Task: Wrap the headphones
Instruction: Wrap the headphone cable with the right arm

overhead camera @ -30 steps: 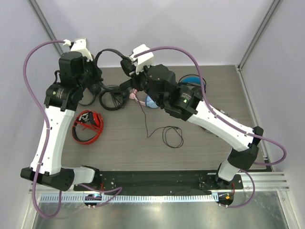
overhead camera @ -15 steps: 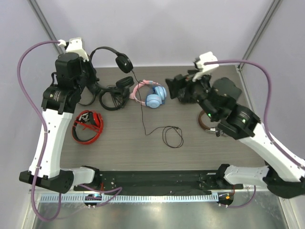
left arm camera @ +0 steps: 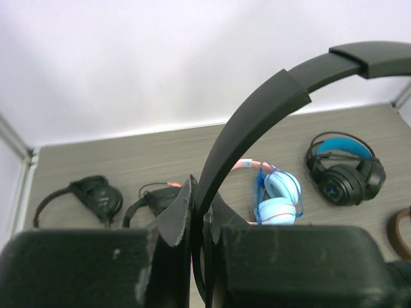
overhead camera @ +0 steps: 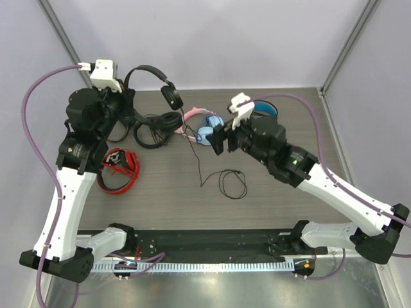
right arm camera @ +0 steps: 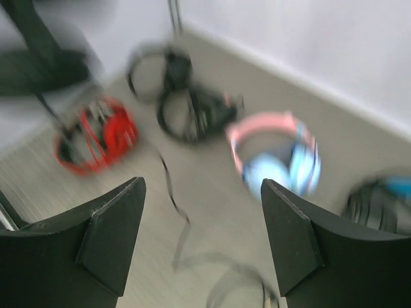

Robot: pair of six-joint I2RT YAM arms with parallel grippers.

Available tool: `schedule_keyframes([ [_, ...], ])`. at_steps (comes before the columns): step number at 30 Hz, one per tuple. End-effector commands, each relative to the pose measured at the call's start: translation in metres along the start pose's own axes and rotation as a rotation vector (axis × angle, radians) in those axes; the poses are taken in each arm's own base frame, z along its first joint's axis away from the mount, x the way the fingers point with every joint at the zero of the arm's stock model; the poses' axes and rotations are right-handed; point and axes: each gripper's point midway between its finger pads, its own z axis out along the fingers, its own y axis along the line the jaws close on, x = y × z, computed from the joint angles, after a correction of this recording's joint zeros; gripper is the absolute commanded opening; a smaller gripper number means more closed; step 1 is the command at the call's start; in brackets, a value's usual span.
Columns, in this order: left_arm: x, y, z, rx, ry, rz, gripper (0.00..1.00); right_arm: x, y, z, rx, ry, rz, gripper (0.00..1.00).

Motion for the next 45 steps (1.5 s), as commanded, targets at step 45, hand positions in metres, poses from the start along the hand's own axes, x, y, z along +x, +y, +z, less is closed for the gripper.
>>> schedule_keyframes([
  [45,-0.031,-0.056,0.021,0.177,-0.301,0.178,0.0,-0.145,0.041,0.03,-0.431,-0.153,0.249,0.85],
])
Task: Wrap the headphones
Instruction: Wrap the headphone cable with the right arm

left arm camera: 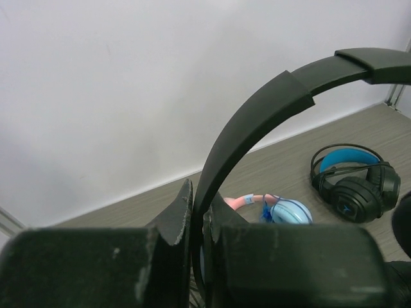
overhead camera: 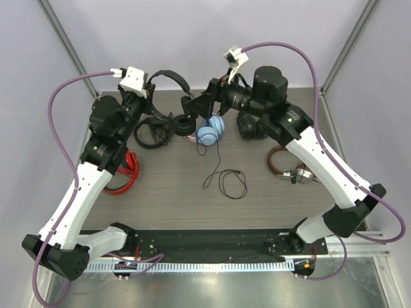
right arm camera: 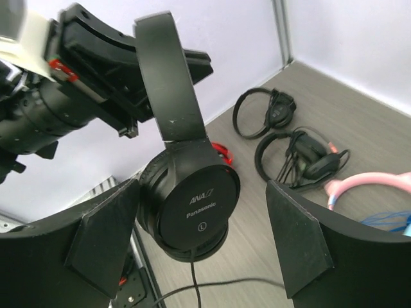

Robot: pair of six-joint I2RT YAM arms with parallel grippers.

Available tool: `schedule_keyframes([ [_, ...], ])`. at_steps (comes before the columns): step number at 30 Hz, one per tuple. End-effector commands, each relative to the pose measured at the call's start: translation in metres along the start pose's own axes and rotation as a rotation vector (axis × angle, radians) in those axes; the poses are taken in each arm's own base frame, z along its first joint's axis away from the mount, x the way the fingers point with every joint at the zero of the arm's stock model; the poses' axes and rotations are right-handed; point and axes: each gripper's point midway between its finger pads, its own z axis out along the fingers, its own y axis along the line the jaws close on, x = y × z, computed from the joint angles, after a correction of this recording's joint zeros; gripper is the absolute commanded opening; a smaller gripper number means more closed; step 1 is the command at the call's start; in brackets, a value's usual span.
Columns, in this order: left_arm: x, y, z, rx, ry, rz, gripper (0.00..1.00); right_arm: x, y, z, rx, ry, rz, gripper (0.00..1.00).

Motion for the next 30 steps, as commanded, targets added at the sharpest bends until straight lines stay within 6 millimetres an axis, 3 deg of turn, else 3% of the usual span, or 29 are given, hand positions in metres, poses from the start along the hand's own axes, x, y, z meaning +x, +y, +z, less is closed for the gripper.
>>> schedule_keyframes([
  [1,-0.037,0.0,-0.006,0.006,-0.103,-0.025,0.0,-0.015,0.013,0.008,-0.068,-0.035,0.004,0.85],
  [5,-0.039,-0.005,-0.007,0.034,-0.11,-0.022,0.0,-0.023,0.019,0.014,-0.112,-0.071,-0.003,0.84],
  [8,-0.039,-0.006,-0.007,0.037,-0.111,-0.022,0.0,-0.03,0.023,0.018,-0.145,-0.097,0.002,0.78],
  [15,-0.04,-0.007,-0.008,0.041,-0.113,-0.02,0.0,-0.033,0.025,0.025,-0.169,-0.108,0.008,0.51],
  [24,-0.032,-0.008,-0.008,0.045,-0.084,-0.019,0.0,-0.03,0.014,0.02,-0.07,-0.069,-0.097,0.26],
  [27,-0.032,-0.008,-0.008,0.044,-0.084,-0.02,0.0,-0.025,0.005,0.021,0.031,-0.027,-0.159,0.24],
  [28,-0.031,-0.008,-0.007,0.044,-0.081,-0.017,0.0,-0.021,0.012,0.023,0.031,-0.009,-0.199,0.25],
  [30,-0.032,-0.007,-0.007,0.04,-0.08,-0.014,0.0,-0.015,0.01,0.024,0.066,0.02,-0.217,0.46],
])
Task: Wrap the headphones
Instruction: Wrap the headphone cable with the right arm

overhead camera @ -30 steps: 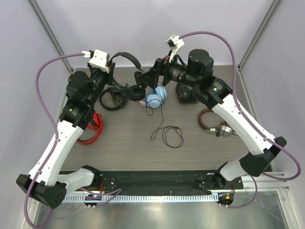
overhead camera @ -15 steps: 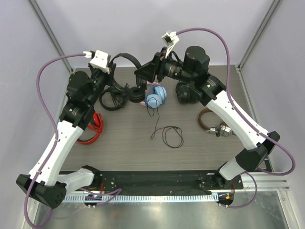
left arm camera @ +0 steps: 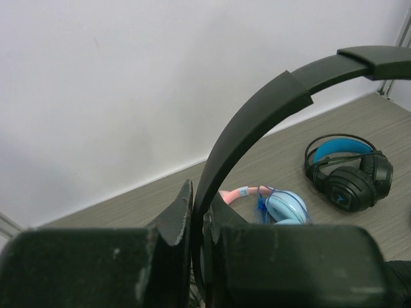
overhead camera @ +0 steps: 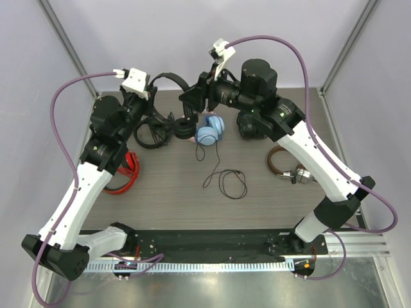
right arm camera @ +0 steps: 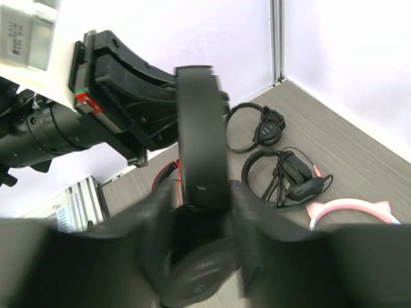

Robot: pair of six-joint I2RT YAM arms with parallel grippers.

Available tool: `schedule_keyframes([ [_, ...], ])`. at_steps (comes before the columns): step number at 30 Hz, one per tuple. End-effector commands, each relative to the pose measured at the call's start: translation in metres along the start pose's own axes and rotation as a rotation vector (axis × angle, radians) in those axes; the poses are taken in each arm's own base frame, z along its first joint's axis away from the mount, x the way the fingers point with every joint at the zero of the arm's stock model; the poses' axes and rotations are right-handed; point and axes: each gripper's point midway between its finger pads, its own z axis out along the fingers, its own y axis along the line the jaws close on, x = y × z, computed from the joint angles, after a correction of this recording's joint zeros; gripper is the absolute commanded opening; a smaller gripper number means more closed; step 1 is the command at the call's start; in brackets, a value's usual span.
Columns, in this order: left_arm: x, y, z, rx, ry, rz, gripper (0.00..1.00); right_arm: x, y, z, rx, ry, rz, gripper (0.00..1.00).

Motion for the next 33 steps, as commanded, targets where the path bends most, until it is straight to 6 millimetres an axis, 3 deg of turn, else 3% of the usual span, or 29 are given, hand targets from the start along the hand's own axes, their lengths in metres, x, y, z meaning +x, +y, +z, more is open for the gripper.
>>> schedule_keyframes([
  [1,-0.039,0.0,-0.007,0.005,-0.112,-0.017,0.0,-0.001,-0.003,-0.004,0.073,0.031,-0.094,0.57],
  [2,-0.039,0.0,-0.007,0.005,-0.109,-0.013,0.0,0.005,-0.001,-0.003,0.058,0.045,-0.083,0.71],
  [8,-0.037,0.002,-0.009,0.0,-0.099,-0.004,0.0,0.012,0.005,-0.014,0.017,0.051,-0.029,0.88],
  [24,-0.033,-0.003,-0.005,0.015,-0.082,-0.007,0.0,0.0,0.013,-0.072,0.068,-0.042,-0.045,0.96],
  [27,-0.035,-0.004,-0.004,0.018,-0.086,-0.007,0.0,0.004,0.002,-0.074,0.126,-0.045,-0.043,0.96],
  [33,-0.034,-0.008,-0.003,0.029,-0.083,-0.007,0.0,0.017,0.0,-0.056,0.108,-0.004,-0.012,0.96],
])
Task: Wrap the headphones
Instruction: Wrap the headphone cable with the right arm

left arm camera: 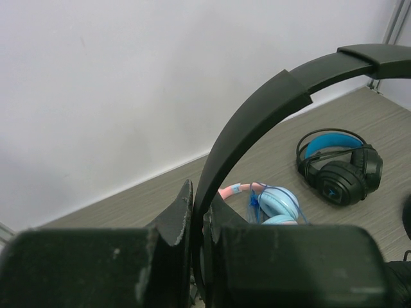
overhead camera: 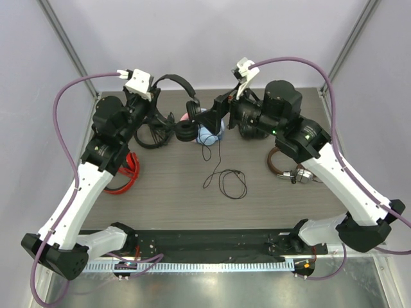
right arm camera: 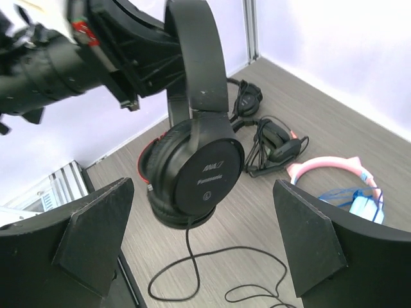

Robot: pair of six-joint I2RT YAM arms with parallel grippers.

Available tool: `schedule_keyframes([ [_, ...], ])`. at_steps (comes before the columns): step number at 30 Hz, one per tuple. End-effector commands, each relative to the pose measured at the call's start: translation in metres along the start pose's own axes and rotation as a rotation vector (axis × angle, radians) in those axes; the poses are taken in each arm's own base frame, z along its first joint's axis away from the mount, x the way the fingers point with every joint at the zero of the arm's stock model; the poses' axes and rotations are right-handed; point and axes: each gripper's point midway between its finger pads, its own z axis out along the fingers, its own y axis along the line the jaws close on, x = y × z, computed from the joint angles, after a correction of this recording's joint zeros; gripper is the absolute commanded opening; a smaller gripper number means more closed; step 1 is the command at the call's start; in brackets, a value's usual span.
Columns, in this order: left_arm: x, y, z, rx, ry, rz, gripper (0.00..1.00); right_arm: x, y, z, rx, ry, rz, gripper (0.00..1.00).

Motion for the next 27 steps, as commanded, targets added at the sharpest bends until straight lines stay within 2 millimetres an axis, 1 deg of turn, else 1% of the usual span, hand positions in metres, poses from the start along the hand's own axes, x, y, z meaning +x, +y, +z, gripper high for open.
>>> schedule_keyframes([
  [1,-0.035,0.001,-0.003,0.002,-0.091,-0.009,0.0,0.002,-0.004,0.017,0.008,-0.005,0.018,0.96],
  [3,-0.036,-0.001,-0.003,0.006,-0.095,-0.011,0.0,0.003,-0.003,0.022,0.002,-0.001,0.017,0.96],
  [4,-0.036,-0.001,-0.003,0.007,-0.093,-0.01,0.0,0.008,-0.005,0.028,0.01,0.013,0.013,0.96],
  [9,-0.037,-0.003,-0.004,0.012,-0.093,-0.004,0.0,0.017,-0.013,0.039,0.053,0.032,-0.003,0.97],
  [14,-0.035,-0.006,-0.003,0.019,-0.089,-0.004,0.0,0.017,-0.015,0.048,0.092,0.029,-0.019,0.97],
  [17,-0.036,-0.007,-0.003,0.021,-0.09,-0.001,0.0,0.015,-0.011,0.05,0.085,0.026,-0.026,0.97],
  [20,-0.035,-0.007,-0.002,0.023,-0.087,0.008,0.0,0.01,-0.005,0.045,0.063,0.015,-0.018,0.98],
  [23,-0.033,-0.007,-0.002,0.024,-0.081,0.014,0.0,0.0,0.0,0.031,0.055,-0.005,-0.013,0.98],
  [24,-0.032,-0.002,-0.003,-0.008,-0.077,0.011,0.0,-0.002,0.001,0.023,0.058,-0.001,-0.016,0.99],
  [27,-0.03,0.002,-0.002,-0.028,-0.066,0.014,0.0,0.0,0.005,0.009,0.045,0.027,-0.019,1.0],
])
